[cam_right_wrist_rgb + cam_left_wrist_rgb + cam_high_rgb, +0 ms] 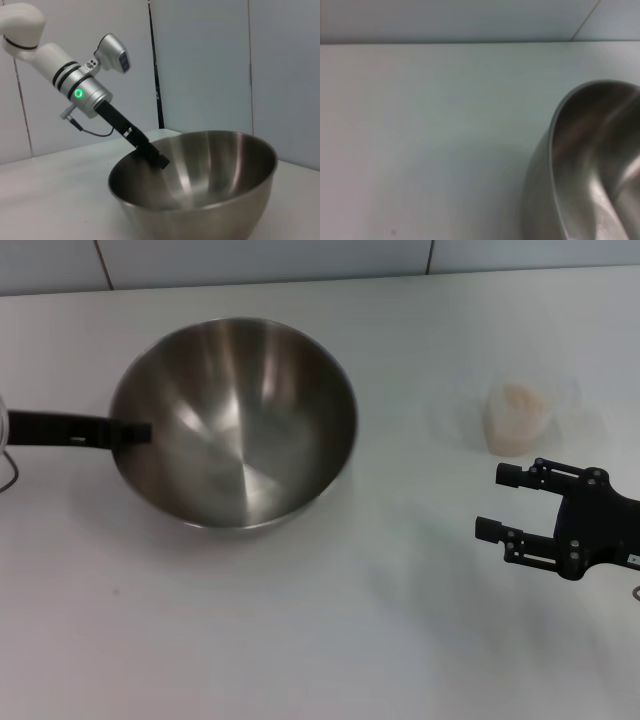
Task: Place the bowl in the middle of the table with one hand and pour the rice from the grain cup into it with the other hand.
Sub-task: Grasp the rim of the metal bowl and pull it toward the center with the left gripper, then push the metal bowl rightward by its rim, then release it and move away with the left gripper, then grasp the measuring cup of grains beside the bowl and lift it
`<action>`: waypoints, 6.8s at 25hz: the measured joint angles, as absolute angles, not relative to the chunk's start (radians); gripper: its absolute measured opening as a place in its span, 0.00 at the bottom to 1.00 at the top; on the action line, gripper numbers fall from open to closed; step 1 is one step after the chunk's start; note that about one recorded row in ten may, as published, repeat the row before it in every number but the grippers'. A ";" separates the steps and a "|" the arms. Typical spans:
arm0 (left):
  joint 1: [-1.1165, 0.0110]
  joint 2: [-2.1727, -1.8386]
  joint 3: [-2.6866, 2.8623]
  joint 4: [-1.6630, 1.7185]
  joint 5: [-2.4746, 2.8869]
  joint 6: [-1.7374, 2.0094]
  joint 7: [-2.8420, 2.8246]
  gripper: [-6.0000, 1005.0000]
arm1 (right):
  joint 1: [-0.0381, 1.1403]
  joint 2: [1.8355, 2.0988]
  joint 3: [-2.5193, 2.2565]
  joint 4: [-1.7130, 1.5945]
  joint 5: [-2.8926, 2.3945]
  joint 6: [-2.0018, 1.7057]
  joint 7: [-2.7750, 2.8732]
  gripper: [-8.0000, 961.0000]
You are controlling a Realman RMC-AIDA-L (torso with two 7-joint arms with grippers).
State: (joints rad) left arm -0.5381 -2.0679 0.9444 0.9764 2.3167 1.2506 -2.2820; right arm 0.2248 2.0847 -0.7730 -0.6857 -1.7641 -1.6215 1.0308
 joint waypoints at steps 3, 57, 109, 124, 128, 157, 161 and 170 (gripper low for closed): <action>-0.555 -2.067 0.942 0.977 2.316 1.267 -2.285 0.20 | 0.226 2.085 -0.773 -0.686 -1.764 -1.621 1.031 0.70; -0.728 -2.074 1.051 0.821 2.219 1.158 -2.236 0.22 | 0.230 2.082 -0.773 -0.652 -1.772 -1.620 1.006 0.67; -0.320 -2.031 0.998 0.793 1.540 1.499 -1.206 0.84 | 0.264 2.083 -0.770 -0.611 -1.736 -1.500 0.991 0.64; -0.304 -2.007 0.973 0.764 1.555 1.630 -1.190 0.84 | 0.198 2.086 -0.725 -0.376 -1.325 -1.376 0.632 0.63; -0.307 -2.006 0.972 0.764 1.555 1.631 -1.182 0.84 | 0.187 2.085 -0.661 -0.273 -1.244 -1.374 0.494 0.63; -0.311 -2.006 0.981 0.744 1.557 1.621 -1.150 0.84 | 0.288 2.086 -0.509 -0.094 -1.233 -1.213 0.346 0.61; -0.310 -2.006 0.975 0.744 1.557 1.622 -1.150 0.84 | 0.297 2.087 -0.497 -0.087 -1.227 -1.209 0.346 0.61; -0.312 -2.008 0.974 0.742 1.603 1.623 -1.146 0.83 | 0.322 2.086 -0.482 -0.079 -1.224 -1.179 0.345 0.60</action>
